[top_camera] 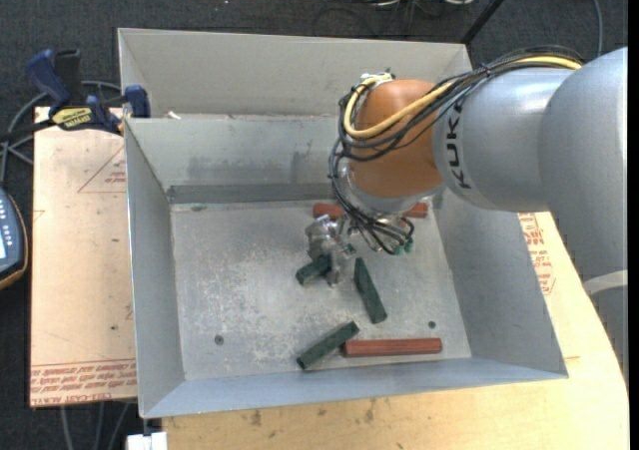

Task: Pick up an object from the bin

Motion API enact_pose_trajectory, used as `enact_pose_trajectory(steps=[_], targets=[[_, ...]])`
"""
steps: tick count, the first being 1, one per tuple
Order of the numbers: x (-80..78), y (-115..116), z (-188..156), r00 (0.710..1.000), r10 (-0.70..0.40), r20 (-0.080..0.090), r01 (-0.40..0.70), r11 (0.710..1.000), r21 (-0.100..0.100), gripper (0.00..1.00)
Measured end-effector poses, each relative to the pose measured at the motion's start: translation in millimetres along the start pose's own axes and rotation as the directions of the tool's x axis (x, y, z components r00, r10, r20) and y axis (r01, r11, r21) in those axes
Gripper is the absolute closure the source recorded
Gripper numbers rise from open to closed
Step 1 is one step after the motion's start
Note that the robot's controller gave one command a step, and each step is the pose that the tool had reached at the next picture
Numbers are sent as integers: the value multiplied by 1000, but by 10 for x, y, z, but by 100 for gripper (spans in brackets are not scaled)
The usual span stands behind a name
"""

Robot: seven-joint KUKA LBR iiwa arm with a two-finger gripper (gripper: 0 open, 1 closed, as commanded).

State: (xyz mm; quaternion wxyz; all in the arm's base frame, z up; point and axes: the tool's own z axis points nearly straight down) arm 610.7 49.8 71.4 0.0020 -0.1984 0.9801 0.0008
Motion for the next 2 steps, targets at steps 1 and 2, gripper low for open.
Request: enact_pose_trajectory(steps=[1, 2], targets=[[107, -199, -1461, 997, -72, 7, 72, 997, 5, 100], [120, -185, -1410, 997, -73, 0, 73, 997, 1, 0]])
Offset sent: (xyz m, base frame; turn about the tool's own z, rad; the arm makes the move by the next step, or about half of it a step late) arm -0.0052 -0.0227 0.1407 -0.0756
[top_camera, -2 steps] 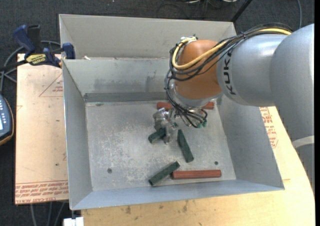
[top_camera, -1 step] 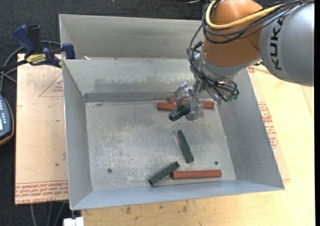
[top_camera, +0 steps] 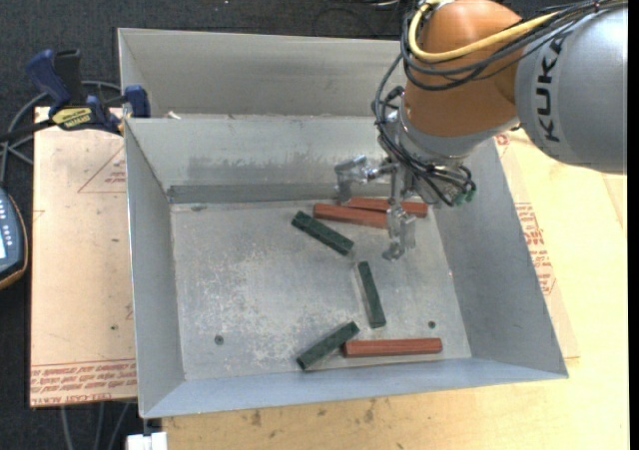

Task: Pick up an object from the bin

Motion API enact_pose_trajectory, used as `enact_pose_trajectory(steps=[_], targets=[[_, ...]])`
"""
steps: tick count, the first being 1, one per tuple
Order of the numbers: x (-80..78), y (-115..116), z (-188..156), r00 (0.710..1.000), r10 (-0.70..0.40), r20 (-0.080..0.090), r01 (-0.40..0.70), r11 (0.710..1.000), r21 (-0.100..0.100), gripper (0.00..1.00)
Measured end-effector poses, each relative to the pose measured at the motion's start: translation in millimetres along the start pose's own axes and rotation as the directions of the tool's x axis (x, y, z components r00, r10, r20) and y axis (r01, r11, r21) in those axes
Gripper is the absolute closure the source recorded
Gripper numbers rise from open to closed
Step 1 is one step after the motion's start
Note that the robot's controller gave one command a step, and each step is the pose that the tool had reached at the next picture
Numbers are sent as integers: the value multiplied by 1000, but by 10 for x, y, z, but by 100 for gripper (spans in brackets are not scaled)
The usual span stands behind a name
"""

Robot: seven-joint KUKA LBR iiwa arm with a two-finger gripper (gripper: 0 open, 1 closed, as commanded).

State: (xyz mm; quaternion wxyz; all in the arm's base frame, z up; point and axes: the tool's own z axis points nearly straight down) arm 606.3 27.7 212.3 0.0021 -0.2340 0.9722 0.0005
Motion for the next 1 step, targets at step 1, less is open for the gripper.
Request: enact_pose_trajectory(steps=[1], targets=[[310, 65, 954, 999, -35, -11, 35, 999, -5, 0]])
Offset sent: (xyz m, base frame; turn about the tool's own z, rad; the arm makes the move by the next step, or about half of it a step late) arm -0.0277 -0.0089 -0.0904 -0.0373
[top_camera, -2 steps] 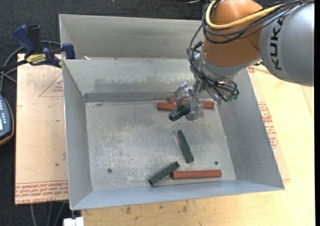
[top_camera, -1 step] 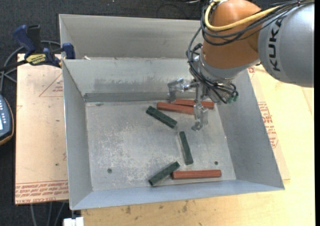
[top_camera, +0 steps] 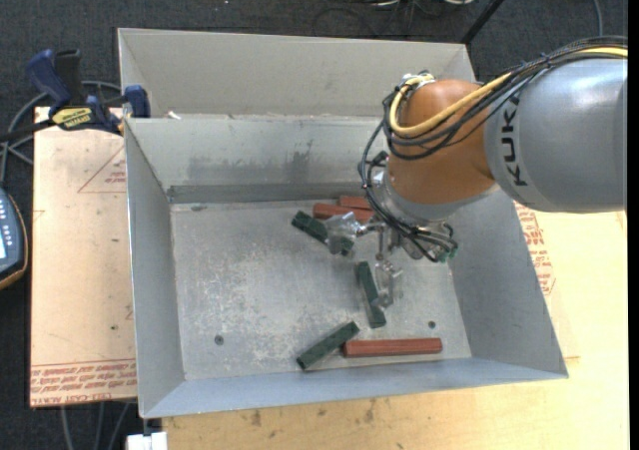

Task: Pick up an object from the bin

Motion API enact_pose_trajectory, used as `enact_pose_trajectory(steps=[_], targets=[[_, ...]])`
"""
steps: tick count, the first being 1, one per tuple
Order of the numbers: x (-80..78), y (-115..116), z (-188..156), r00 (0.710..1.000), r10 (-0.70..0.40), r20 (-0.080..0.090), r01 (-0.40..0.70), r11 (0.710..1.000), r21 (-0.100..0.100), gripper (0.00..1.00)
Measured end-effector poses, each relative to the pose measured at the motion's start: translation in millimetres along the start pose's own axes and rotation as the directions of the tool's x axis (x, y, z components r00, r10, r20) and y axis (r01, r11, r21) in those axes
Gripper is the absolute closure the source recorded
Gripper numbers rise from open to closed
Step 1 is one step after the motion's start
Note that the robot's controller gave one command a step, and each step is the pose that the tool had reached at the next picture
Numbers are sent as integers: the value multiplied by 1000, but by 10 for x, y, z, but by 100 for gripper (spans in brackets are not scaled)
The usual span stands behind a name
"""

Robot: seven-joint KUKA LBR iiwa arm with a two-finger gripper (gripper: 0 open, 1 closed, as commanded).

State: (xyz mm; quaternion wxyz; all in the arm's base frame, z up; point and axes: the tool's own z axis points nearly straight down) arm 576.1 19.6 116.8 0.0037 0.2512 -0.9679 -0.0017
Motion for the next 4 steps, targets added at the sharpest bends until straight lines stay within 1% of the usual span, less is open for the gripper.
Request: enact_pose_trajectory(steps=[1, 2, 3, 4], targets=[[845, 120, 416, 1000, -17, 5, 17, 1000, 3, 0], [812, 335, 291, 996, 88, 17, -88, 996, 7, 0], [848, 358, 297, 960, 280, 20, -280, 960, 5, 0], [688, 350, 478, 955, 295, 8, -295, 955, 2, 0]])
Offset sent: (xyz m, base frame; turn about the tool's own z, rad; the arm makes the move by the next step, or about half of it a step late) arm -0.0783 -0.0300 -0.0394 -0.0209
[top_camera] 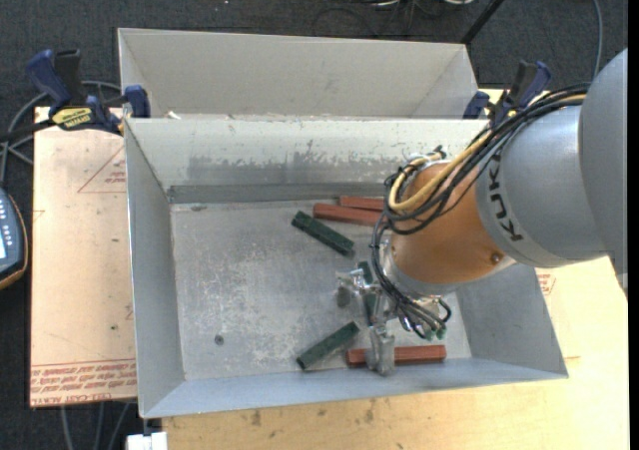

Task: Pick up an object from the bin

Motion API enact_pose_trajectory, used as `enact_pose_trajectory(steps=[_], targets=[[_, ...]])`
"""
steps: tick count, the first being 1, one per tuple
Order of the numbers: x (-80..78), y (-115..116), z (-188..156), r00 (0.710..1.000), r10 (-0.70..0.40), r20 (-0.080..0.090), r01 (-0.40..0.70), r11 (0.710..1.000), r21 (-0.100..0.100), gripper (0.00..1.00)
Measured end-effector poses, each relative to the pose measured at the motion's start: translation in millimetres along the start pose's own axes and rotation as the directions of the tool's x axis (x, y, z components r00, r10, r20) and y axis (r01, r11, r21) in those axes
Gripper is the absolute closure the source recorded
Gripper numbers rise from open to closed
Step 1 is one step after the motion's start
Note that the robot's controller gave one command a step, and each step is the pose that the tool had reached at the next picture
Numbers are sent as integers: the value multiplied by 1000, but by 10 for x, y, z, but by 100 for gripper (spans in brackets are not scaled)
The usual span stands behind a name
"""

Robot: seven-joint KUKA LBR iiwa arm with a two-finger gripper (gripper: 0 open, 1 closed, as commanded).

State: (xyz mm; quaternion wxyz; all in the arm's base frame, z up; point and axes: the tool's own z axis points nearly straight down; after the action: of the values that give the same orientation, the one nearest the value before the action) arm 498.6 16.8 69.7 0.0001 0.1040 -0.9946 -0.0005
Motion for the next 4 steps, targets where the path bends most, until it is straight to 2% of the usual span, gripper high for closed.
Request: enact_pose_trajectory(steps=[1, 2, 3, 4], targets=[[89, 155, -40, 974, -227, 26, 227, 974, 9, 0], [-31, 639, -20, 877, -480, 11, 480, 877, 6, 0], [-15, 634, -28, 878, -480, 3, 480, 878, 3, 100], [-248, 619, -1082, 868, -496, 10, 496, 868, 6, 100]])
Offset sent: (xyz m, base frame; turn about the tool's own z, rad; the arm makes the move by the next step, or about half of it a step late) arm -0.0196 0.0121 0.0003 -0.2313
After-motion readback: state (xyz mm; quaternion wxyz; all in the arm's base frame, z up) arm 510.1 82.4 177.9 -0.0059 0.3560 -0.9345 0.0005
